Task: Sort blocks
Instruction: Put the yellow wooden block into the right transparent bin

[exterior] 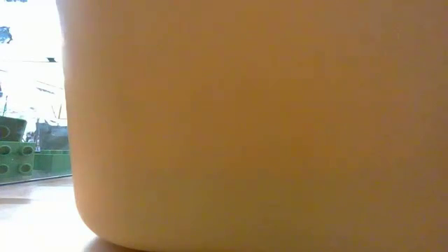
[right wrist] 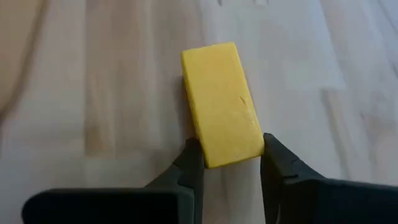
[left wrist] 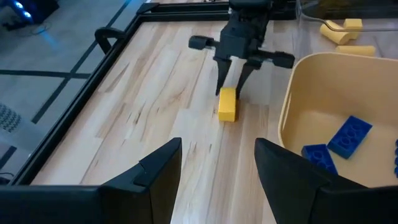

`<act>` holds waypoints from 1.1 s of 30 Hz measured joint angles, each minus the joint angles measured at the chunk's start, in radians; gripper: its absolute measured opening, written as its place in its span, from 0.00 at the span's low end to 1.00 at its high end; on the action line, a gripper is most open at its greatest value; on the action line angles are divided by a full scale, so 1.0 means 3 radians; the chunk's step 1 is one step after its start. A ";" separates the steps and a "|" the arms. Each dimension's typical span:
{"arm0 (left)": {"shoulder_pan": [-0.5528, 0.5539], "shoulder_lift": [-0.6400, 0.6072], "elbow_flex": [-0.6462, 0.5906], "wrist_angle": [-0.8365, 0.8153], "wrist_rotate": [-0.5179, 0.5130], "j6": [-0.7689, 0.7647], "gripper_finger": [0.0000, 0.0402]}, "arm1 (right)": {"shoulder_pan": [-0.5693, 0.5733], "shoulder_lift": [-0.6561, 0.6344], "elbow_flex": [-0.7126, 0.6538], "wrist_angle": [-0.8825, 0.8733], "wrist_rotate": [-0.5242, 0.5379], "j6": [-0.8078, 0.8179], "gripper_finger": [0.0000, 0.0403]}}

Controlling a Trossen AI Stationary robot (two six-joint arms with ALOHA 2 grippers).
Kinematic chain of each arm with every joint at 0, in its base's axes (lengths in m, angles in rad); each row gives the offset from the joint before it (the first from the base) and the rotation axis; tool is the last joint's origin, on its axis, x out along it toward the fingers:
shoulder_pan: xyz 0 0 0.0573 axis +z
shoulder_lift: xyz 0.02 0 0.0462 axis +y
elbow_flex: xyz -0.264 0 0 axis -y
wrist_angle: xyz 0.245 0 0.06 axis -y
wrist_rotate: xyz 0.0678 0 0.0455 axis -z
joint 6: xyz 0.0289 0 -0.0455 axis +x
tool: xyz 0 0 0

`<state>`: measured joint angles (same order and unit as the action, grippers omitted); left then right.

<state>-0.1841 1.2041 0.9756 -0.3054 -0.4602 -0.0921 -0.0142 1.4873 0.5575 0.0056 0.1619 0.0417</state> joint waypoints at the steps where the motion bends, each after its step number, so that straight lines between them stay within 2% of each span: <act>1: 0.0000 0.0000 0.0000 -0.0003 0.0001 0.0000 0.49 | -0.0017 -0.0056 0.0040 -0.0188 -0.0001 -0.0018 0.23; 6: -0.0001 0.0000 0.0003 -0.0073 0.0077 0.0046 0.49 | -0.0090 -0.0526 0.0339 -0.1118 0.0001 -0.0029 0.23; 10: -0.0001 0.0000 0.0004 -0.0170 0.0091 0.0034 0.49 | 0.0002 -0.0940 0.0576 -0.1868 -0.0001 0.0040 0.24; 14: -0.0001 0.0000 0.0004 -0.0258 0.0108 -0.0012 0.49 | 0.0264 -0.1280 0.0824 -0.2719 -0.0003 0.0366 0.27; 17: -0.0001 0.0000 0.0004 -0.0296 0.0110 -0.0027 0.49 | 0.0570 -0.1494 0.0954 -0.3120 -0.0017 0.0681 0.27; 21: -0.0001 0.0000 0.0004 -0.0301 0.0110 -0.0007 0.49 | 0.1034 -0.1708 0.1077 -0.3399 -0.0021 0.1166 0.27; 26: -0.0001 0.0000 0.0004 -0.0299 0.0109 -0.0006 0.49 | 0.1708 -0.1885 0.1119 -0.3465 -0.0025 0.1843 0.27; 33: -0.0002 0.0000 0.0004 -0.0297 0.0108 -0.0044 0.49 | 0.2481 -0.1810 0.1119 -0.3651 -0.0027 0.2919 0.27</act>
<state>-0.1847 1.2041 0.9768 -0.3946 -0.4278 -0.1053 0.7302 0.9442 0.8932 -1.0897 0.1539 0.9175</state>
